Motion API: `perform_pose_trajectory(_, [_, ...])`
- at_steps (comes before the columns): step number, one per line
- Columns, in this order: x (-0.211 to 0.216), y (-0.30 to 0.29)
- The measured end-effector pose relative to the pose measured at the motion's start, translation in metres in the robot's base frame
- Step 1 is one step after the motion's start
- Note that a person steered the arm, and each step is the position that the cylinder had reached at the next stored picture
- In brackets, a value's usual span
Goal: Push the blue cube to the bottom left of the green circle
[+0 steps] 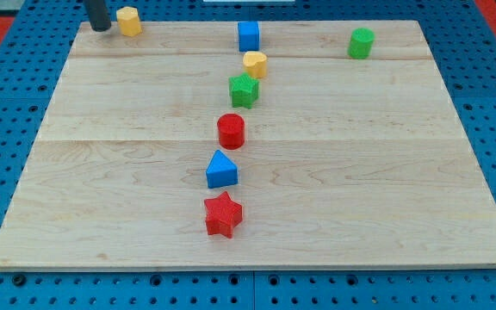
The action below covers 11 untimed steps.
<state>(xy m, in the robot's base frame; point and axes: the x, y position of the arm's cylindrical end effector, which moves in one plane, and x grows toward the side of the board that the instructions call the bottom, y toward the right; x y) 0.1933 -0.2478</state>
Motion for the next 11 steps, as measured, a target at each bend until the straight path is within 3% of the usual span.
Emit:
perform_pose_trajectory(1, [-0.002,0.003])
perform_pose_trajectory(2, [-0.001,0.058])
perform_pose_trajectory(3, [0.029,0.185])
perform_pose_trajectory(4, [0.080,0.210])
perform_pose_trajectory(5, [0.079,0.188])
perform_pose_trajectory(6, [0.027,0.128])
perform_pose_trajectory(7, [-0.002,0.108])
perform_pose_trajectory(8, [0.003,0.155])
perform_pose_trajectory(9, [0.040,0.291])
perform_pose_trajectory(11, [0.045,0.293])
